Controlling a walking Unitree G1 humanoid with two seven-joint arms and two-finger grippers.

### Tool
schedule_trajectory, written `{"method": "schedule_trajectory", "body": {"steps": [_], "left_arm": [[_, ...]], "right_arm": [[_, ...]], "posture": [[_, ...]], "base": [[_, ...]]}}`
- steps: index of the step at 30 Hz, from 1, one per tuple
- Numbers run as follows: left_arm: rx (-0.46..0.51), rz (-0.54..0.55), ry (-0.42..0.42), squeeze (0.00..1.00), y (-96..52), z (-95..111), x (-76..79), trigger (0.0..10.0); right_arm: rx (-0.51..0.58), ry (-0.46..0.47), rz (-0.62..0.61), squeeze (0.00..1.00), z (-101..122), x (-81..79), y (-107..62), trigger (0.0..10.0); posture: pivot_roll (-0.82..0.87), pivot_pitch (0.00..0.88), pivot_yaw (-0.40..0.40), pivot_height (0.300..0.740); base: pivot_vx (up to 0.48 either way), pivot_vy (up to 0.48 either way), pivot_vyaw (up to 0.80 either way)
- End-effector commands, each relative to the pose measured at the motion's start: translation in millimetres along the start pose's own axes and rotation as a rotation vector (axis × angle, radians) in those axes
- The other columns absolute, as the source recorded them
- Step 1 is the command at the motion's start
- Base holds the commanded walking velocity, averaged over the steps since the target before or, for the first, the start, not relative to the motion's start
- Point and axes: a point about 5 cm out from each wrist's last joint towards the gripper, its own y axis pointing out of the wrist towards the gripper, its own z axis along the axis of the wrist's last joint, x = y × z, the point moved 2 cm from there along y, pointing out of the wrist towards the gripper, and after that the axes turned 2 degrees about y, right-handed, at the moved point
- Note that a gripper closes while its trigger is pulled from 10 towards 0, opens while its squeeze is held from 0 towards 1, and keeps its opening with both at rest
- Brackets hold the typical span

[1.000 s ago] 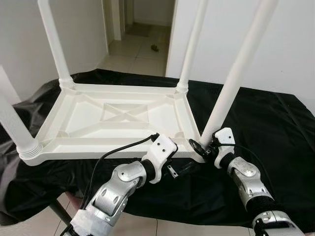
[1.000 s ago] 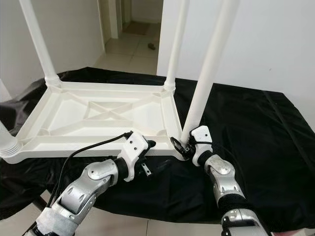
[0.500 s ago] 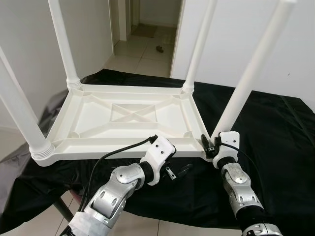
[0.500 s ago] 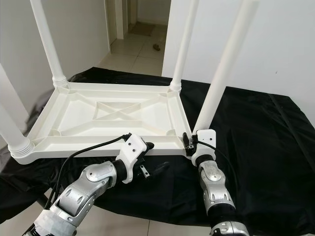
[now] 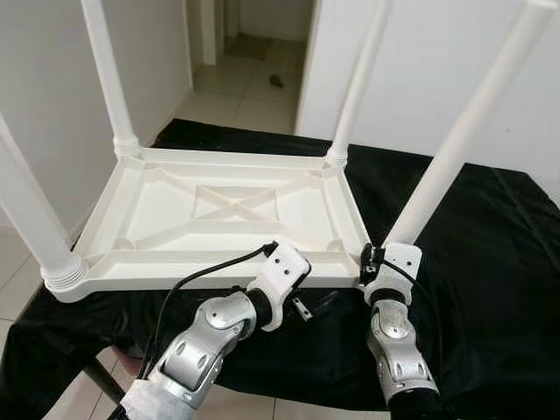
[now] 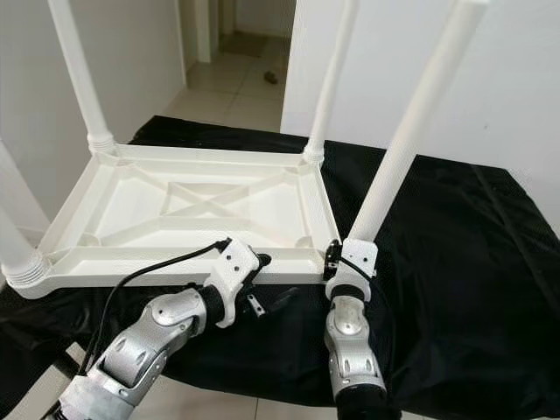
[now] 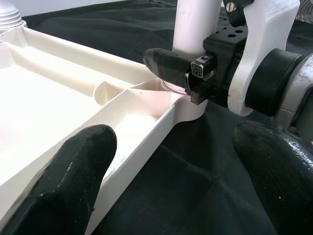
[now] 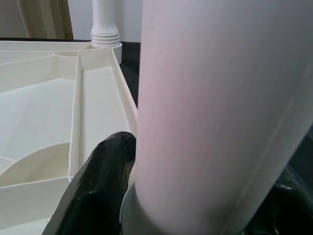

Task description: Building children table

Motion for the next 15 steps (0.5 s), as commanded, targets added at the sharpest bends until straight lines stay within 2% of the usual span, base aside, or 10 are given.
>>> {"method": "schedule_trajectory", "body": {"steps": [1,2,10,11,12,15], "left_arm": [[-0.006,-0.011,0.009,0.00,-0.2,-0.3,4.1,10.0],[-0.006,-0.010,0.009,0.00,-0.1,-0.3,4.2,10.0],[-0.004,-0.012,0.008,0.00,-0.6,0.2,4.9,10.0],[-0.004,-0.012,0.008,0.00,-0.5,0.4,4.9,10.0],[-0.004,-0.012,0.008,0.00,-0.5,0.4,4.9,10.0],[-0.002,-0.017,0.010,0.00,-0.5,1.2,5.8,10.0]], "right_arm": [[-0.060,0.003,-0.011,0.91,-14.9,8.0,-3.8,10.0],[-0.057,0.003,-0.006,1.00,-14.4,7.7,-3.7,10.0],[0.000,0.033,0.018,1.00,-1.1,9.9,-1.8,10.0],[0.000,0.042,0.062,0.00,0.9,7.7,-1.1,10.0],[0.000,0.042,0.062,0.00,0.9,7.7,-1.1,10.0],[0.008,0.065,0.215,0.00,6.4,5.4,3.9,10.0]], "posture": [[0.04,0.000,-0.069,0.740],[0.04,0.000,-0.069,0.740],[0.04,0.002,-0.067,0.740],[0.04,0.003,-0.064,0.740],[0.04,0.003,-0.064,0.740],[0.04,0.004,-0.063,0.740]], "base": [[0.000,0.000,0.00],[0.000,0.000,0.00],[0.000,0.000,0.00],[0.000,0.000,0.00],[0.000,0.000,0.00],[0.000,0.000,0.00]]}}
